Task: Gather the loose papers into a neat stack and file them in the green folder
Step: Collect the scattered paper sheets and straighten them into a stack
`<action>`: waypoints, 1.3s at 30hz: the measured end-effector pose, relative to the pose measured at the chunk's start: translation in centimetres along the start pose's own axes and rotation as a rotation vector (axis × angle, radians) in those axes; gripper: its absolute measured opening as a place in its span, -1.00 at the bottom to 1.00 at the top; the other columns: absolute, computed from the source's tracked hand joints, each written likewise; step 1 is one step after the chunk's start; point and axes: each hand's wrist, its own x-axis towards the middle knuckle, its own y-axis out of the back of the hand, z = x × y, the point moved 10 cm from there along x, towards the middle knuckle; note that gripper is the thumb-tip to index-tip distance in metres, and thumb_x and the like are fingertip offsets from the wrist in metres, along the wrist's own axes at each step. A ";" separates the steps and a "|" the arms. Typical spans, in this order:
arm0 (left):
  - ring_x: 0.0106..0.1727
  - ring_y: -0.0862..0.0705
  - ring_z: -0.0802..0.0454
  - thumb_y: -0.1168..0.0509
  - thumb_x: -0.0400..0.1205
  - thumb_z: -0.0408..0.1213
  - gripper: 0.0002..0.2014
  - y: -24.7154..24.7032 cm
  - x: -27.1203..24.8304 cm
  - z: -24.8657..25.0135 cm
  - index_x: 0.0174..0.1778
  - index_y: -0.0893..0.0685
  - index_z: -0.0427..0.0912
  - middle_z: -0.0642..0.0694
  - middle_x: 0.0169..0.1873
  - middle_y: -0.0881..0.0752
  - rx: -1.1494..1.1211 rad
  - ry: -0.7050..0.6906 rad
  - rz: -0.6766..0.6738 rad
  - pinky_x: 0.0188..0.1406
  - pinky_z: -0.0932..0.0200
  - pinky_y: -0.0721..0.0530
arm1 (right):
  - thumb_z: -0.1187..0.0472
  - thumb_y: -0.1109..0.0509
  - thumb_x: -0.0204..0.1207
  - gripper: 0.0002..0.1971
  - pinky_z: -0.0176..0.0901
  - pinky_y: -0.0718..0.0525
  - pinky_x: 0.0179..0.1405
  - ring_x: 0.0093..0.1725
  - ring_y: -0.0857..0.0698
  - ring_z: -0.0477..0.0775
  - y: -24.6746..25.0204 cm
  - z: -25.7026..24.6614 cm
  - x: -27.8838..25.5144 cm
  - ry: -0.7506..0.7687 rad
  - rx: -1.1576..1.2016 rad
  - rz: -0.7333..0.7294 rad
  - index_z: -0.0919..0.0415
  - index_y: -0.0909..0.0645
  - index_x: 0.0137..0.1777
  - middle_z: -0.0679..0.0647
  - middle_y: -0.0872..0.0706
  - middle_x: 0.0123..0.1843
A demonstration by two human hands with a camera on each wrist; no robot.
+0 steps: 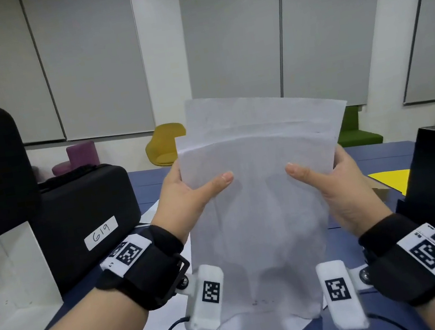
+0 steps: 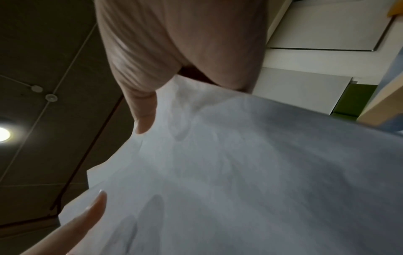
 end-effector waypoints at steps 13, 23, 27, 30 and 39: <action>0.33 -0.62 -0.22 -0.60 0.35 -0.03 -0.43 1.0 1.2 4.2 0.25 -0.56 0.23 -0.17 0.28 -0.62 0.222 -0.268 0.075 0.33 -0.32 -0.59 | 0.13 -0.64 0.07 -0.32 -0.07 -0.79 0.01 0.09 -0.81 0.02 0.2 0.2 1.0 -0.020 -0.023 -0.044 0.09 -0.57 0.27 0.00 -0.83 0.10; 0.16 -0.66 -0.06 -0.49 0.44 -0.09 -0.75 0.9 1.4 5.1 -0.03 -0.66 -0.02 -0.16 0.08 -0.69 0.386 -0.358 0.076 0.30 -0.28 -0.60 | 0.42 -0.51 0.44 -0.24 -0.18 -0.72 0.14 0.16 -0.71 -0.20 0.5 -2.9 -0.5 0.289 -0.214 0.064 -0.06 -0.29 0.54 -0.24 -0.65 0.16; 0.11 -0.70 -0.04 -0.50 0.43 -0.21 -0.63 0.8 1.7 4.3 0.13 -0.61 -0.03 -0.07 0.02 -0.73 0.256 -0.273 0.051 0.25 -0.17 -0.68 | 0.28 -0.51 0.50 -0.53 -0.13 -0.65 0.24 0.18 -0.62 -0.27 -0.3 -4.3 -0.3 0.392 -0.445 0.030 -0.12 -0.48 0.31 -0.45 -0.59 0.14; 0.08 -0.71 0.02 -0.51 0.41 -0.23 -0.49 0.6 1.7 4.0 0.27 -0.54 -0.10 -0.02 0.01 -0.73 0.208 -0.253 0.050 0.17 -0.04 -0.73 | 0.14 -0.57 0.39 -0.61 -0.18 -0.65 0.12 0.03 -0.59 -0.32 0.3 -4.5 -0.1 0.397 -0.487 0.093 -0.10 -0.47 0.12 -0.43 -0.57 0.00; 0.23 -0.66 0.08 -0.50 0.37 -0.02 -0.49 1.2 1.8 6.1 0.24 -0.55 0.14 0.01 0.12 -0.69 0.318 -0.385 0.107 0.38 -0.16 -0.58 | 0.07 -0.51 0.39 -0.68 -0.61 -0.35 0.28 0.19 -0.44 -0.47 -0.9 -6.4 0.7 0.485 -0.747 0.021 -0.02 -0.65 0.16 0.06 -0.55 0.20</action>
